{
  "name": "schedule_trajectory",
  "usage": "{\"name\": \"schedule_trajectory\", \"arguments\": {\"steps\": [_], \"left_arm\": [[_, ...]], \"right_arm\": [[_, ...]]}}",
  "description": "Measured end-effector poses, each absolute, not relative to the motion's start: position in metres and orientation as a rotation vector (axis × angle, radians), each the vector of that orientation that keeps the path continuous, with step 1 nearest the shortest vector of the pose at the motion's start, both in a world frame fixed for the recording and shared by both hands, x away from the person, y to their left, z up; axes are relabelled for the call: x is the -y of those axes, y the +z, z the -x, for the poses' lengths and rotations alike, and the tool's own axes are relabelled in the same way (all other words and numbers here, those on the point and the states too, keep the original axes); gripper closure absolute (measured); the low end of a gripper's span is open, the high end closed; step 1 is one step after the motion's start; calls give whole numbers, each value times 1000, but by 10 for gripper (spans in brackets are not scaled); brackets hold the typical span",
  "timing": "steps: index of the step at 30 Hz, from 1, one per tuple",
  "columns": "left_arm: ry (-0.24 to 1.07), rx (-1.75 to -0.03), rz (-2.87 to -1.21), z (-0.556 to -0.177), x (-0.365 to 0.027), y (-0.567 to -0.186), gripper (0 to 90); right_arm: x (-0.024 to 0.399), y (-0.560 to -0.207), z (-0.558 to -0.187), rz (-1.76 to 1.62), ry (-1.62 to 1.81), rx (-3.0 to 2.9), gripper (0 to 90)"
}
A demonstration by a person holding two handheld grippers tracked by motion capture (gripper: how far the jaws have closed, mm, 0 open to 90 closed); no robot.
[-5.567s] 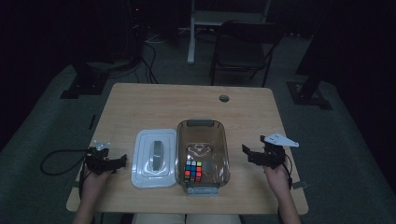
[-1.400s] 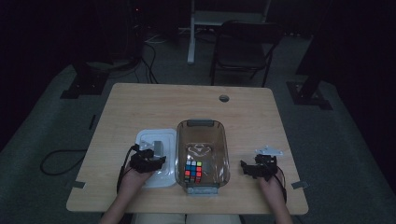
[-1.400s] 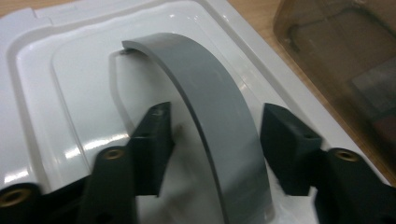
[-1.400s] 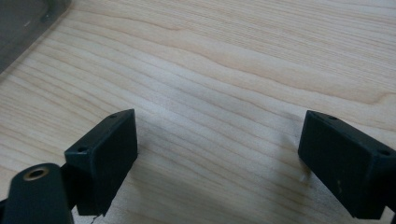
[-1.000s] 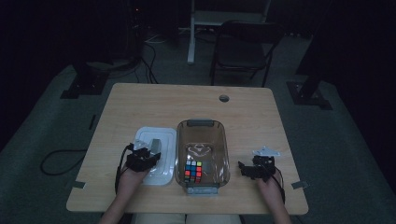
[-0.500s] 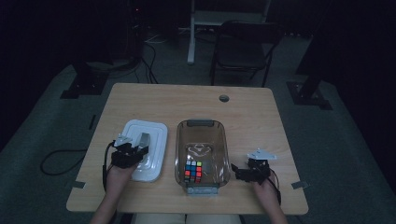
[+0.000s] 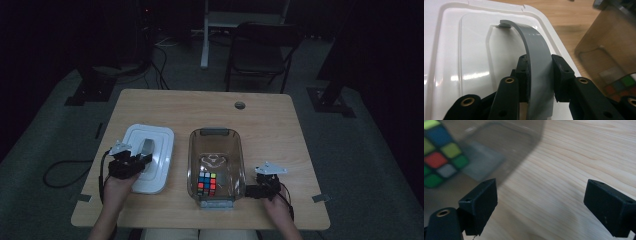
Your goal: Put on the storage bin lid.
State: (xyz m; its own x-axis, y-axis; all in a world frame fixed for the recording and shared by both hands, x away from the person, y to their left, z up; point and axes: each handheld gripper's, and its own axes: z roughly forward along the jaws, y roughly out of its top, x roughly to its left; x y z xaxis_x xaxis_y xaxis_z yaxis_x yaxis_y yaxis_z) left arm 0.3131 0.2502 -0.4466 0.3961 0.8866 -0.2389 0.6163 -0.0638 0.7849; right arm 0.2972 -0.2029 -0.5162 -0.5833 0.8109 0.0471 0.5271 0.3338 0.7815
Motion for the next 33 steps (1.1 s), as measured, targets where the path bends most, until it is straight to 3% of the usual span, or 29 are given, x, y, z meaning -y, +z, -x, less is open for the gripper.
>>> {"name": "schedule_trajectory", "arguments": {"steps": [10,20,33], "left_arm": [[398,-1242,-1727,-304,-262,-408,714],[326,-1037,-1729,-292,-238,-365,714],[237,-937,-1816,-300,-206,-366,715]], "right_arm": [[189,-516,-296,-1152,1118,-2281,120],[167,-519,-297,-1095,1103,-2306,120],[134,-519,-301,-1042,1144,-2355,119]]}}
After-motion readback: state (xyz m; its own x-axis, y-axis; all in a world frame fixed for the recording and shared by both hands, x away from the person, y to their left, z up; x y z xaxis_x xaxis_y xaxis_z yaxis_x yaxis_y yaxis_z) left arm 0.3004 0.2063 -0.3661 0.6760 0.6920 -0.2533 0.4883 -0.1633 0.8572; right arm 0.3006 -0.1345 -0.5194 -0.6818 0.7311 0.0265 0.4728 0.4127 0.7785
